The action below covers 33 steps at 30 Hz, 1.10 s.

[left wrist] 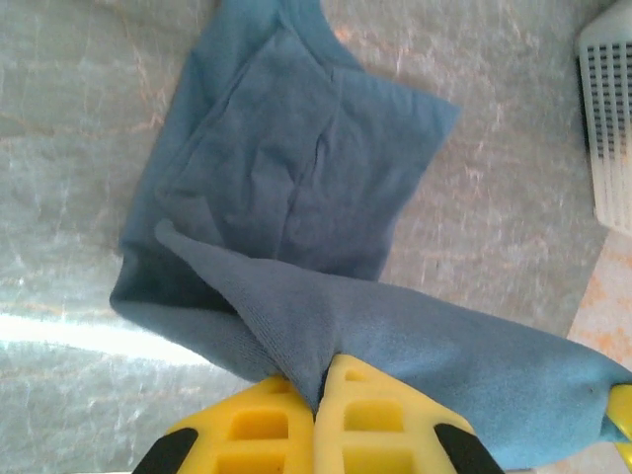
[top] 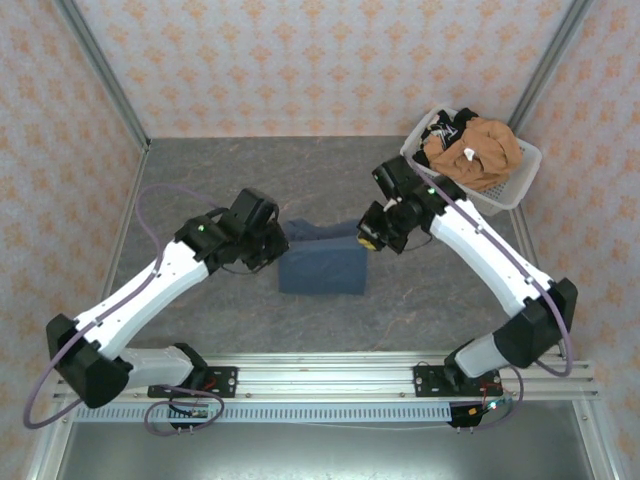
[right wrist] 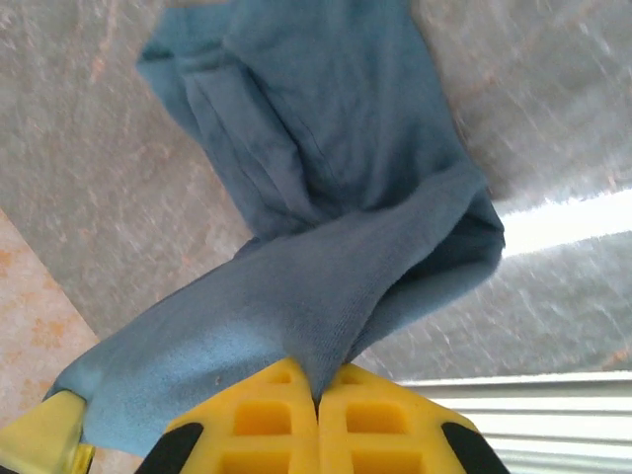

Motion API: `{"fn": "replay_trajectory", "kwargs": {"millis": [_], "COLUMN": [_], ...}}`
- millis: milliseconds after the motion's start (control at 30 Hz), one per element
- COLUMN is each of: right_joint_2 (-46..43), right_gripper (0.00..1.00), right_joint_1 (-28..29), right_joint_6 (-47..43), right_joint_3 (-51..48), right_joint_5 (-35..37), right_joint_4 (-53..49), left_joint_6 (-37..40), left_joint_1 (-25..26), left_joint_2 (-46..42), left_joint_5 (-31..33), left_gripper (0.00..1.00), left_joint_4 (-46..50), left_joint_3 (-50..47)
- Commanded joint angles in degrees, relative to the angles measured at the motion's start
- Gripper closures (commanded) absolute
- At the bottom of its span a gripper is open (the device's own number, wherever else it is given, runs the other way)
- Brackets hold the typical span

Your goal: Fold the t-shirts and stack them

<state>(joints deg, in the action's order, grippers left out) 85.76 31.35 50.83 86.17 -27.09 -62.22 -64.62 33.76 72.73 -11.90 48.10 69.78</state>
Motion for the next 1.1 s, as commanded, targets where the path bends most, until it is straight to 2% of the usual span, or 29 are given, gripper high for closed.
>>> {"fn": "replay_trajectory", "kwargs": {"millis": [0, 233, 400, 433, 467, 500, 567, 633, 667, 733, 833, 967, 1067], "right_joint_2": [4.6, 20.0, 32.6, 34.8, 36.2, 37.7, 39.0, 36.7, 34.5, 29.8, 22.6, 10.6, 1.2], "right_gripper": [1.00, 1.00, 1.00, 0.97, 0.86, 0.77, 0.57, 0.47, 0.44, 0.41, 0.39, 0.39, 0.40], "right_joint_1": [-2.4, -7.1, -8.1, -8.2, -8.2, -8.2, -8.6, -8.6, -8.6, -8.6, -8.6, -8.4, -7.8], "right_joint_6": [-3.7, -7.2, -9.2, -9.8, -10.6, -10.9, -11.2, -11.3, -11.3, -11.6, -12.2, -10.8, -8.7], "right_joint_3": [4.7, 12.4, 20.8, 22.5, 23.9, 25.2, 27.4, 26.6, 24.8, 21.2, 13.7, -2.2, -13.6], "right_joint_5": [0.4, -0.1, 1.1, 2.0, 2.9, 4.2, 6.0, 8.2, 8.7, 9.8, 9.9, 6.1, 4.1], "right_joint_4": [0.5, 3.8, 4.9, 4.6, 4.9, 3.9, 2.0, 3.1, 4.8, 7.3, 10.2, 18.1, 23.2], "left_joint_6": [3.5, 8.9, 11.0, 11.0, 11.2, 11.5, 12.0, 12.5, 12.3, 11.6, 7.2, -3.9, -14.7], "left_joint_1": [-3.2, -10.0, -13.1, -13.4, -13.5, -13.7, -14.1, -14.0, -13.9, -13.5, -12.5, -9.6, -4.4], "left_joint_2": [4.0, 20.8, 34.4, 36.2, 38.6, 39.7, 40.7, 39.0, 37.4, 32.4, 23.4, 10.2, 1.8], "left_joint_5": [-0.4, -2.7, -3.6, -3.5, -3.0, -2.6, -1.8, 0.0, 1.0, 2.8, 2.9, 0.1, -0.2], "left_gripper": [1.00, 1.00, 1.00, 1.00, 1.00, 0.90, 0.60, 0.45, 0.42, 0.41, 0.40, 0.41, 0.43], "left_joint_4": [-1.0, -4.6, -4.5, -4.7, -4.6, -4.2, -4.0, -3.3, -2.6, -2.1, -3.7, -10.6, -19.2], "left_joint_3": [4.2, 12.5, 20.6, 21.6, 22.8, 23.9, 26.2, 27.7, 27.7, 25.7, 16.3, -1.8, -14.0]}}
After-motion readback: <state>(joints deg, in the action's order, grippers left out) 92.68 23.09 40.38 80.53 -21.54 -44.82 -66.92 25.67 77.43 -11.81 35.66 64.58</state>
